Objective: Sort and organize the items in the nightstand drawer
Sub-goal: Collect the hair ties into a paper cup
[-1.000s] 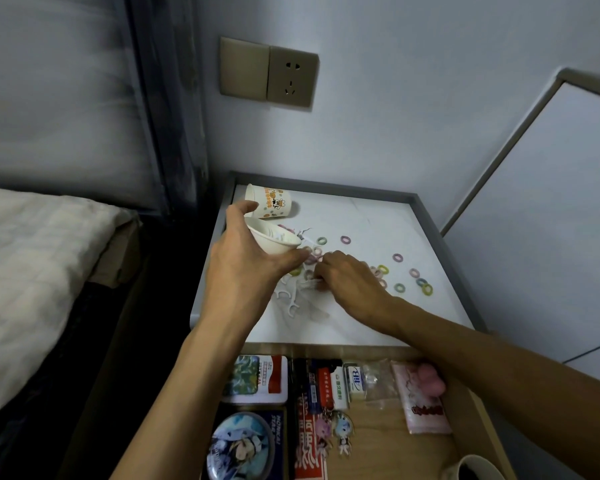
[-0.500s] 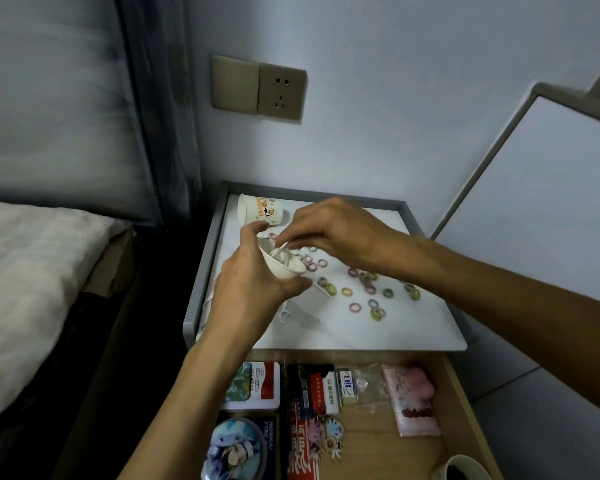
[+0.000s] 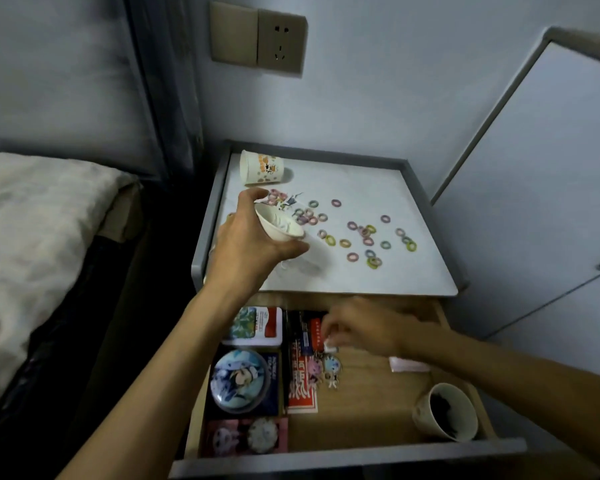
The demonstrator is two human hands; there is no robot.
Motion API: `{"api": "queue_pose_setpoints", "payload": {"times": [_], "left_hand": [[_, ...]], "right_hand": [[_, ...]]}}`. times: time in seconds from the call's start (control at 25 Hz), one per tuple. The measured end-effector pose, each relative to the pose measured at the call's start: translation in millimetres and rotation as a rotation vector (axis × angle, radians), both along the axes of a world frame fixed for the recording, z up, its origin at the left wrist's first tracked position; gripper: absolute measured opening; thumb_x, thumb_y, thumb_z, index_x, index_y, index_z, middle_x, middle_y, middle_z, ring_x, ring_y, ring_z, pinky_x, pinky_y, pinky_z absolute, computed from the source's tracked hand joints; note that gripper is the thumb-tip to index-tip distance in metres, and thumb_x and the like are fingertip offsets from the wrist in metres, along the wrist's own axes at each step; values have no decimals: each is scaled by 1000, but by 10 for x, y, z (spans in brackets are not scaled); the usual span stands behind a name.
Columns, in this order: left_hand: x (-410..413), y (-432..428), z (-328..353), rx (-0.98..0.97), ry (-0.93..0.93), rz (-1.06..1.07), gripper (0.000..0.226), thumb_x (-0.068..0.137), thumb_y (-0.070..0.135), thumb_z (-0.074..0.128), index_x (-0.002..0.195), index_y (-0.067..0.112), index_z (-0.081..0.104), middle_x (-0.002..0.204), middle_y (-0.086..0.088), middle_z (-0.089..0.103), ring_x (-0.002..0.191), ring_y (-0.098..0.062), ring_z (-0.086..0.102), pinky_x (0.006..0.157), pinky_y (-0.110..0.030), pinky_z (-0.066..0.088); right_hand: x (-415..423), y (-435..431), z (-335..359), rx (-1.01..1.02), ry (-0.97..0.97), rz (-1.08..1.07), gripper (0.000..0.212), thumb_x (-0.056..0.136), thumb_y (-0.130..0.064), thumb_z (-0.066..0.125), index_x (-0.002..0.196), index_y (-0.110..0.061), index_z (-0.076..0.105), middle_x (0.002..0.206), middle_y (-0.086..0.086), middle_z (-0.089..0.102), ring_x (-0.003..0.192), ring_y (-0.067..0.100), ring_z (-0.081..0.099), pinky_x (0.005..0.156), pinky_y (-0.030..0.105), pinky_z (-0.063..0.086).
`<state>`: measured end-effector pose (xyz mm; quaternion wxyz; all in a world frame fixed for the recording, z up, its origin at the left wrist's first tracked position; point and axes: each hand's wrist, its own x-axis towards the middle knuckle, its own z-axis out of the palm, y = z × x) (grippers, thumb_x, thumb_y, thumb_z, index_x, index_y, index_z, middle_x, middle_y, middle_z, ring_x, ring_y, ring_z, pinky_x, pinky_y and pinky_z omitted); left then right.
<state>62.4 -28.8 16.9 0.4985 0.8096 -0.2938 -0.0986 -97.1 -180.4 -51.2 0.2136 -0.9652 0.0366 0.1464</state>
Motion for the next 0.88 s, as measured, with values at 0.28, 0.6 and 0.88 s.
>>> {"api": "queue_pose_setpoints", "payload": {"times": [0.28, 0.6, 0.88], "left_hand": [[-88, 67, -15, -12, -19, -31, 90, 61, 36, 89, 135, 27, 39, 118, 4, 58, 107, -20, 56, 88, -39, 52], [-65, -15, 11, -8, 1, -23, 87, 63, 36, 88, 135, 30, 38, 113, 8, 54, 101, -18, 58, 83, -37, 55], [-30, -41, 120, -48, 45, 19, 86, 66, 31, 88, 137, 27, 40, 107, 10, 51, 95, -15, 55, 78, -33, 54]], "right_hand": [[-316, 208, -831, -211, 38, 30, 26, 88, -19, 69, 114, -17, 65, 118, 1, 63, 104, 14, 61, 82, 20, 40], [-295, 155, -904, -199, 8, 69, 12, 95, -24, 61, 104, -18, 66, 106, -2, 63, 95, 11, 61, 88, 31, 52], [31, -206, 256, -154, -460, -211, 9, 90, -27, 68, 93, -18, 70, 87, -8, 68, 73, 3, 60, 68, 18, 48]]}}
